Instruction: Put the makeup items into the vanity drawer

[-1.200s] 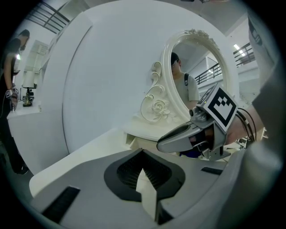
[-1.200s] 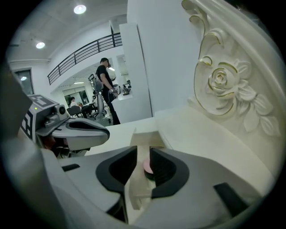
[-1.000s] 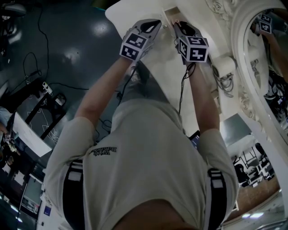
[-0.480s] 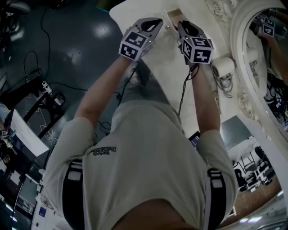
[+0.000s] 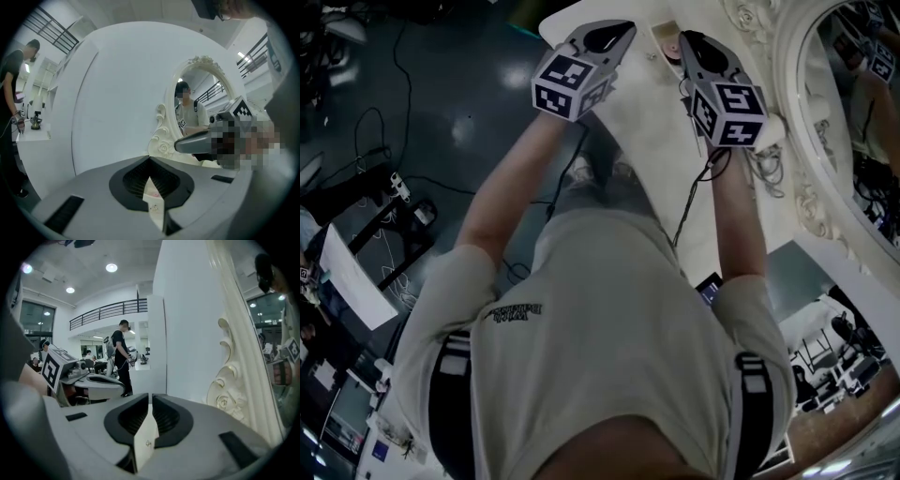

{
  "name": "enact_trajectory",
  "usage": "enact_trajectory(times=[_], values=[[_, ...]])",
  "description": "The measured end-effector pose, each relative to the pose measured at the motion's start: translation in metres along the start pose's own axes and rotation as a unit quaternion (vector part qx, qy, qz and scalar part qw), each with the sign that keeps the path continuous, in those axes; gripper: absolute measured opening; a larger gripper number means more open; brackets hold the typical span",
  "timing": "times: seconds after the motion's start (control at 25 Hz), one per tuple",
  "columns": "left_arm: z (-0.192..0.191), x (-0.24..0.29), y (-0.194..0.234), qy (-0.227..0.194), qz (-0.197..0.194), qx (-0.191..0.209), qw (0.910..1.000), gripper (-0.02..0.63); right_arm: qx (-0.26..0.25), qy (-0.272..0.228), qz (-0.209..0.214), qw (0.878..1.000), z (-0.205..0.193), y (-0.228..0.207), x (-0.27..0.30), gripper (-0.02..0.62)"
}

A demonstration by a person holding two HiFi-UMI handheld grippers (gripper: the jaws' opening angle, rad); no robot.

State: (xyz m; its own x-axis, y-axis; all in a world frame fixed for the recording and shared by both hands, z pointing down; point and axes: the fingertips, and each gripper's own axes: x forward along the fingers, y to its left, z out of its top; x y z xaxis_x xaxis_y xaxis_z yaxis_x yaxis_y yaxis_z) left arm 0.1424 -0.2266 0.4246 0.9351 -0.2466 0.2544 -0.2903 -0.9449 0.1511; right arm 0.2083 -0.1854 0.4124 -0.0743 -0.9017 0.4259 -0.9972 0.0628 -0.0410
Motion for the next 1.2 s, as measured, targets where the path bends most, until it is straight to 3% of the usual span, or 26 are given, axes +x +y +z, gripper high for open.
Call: enact_trajectory(times=[0.36, 0.72, 1.0, 1.2], values=[[0.088, -0.072, -0.03, -0.086, -0.001, 0.028, 0.9959, 0.012, -0.081, -0.087, 0.017, 0.993, 0.081, 0.063, -0.074, 0.015], [0.148, -0.154, -0.07, -0.149, -0.002, 0.067, 0.9866, 0.012, -0.135, -0.151, 0.032, 0.979, 0.129, 0.118, -0.148, 0.008], [0.151, -0.203, -0.101, -0.165, 0.008, 0.081, 0.983, 0.012, -0.12, -0.181, 0.07, 0.974, 0.126, 0.159, -0.186, 0.008], [0.133, -0.224, -0.119, -0.167, 0.015, 0.087, 0.9819, 0.012, -0.07, -0.174, 0.097, 0.978, 0.098, 0.177, -0.191, 0.006]])
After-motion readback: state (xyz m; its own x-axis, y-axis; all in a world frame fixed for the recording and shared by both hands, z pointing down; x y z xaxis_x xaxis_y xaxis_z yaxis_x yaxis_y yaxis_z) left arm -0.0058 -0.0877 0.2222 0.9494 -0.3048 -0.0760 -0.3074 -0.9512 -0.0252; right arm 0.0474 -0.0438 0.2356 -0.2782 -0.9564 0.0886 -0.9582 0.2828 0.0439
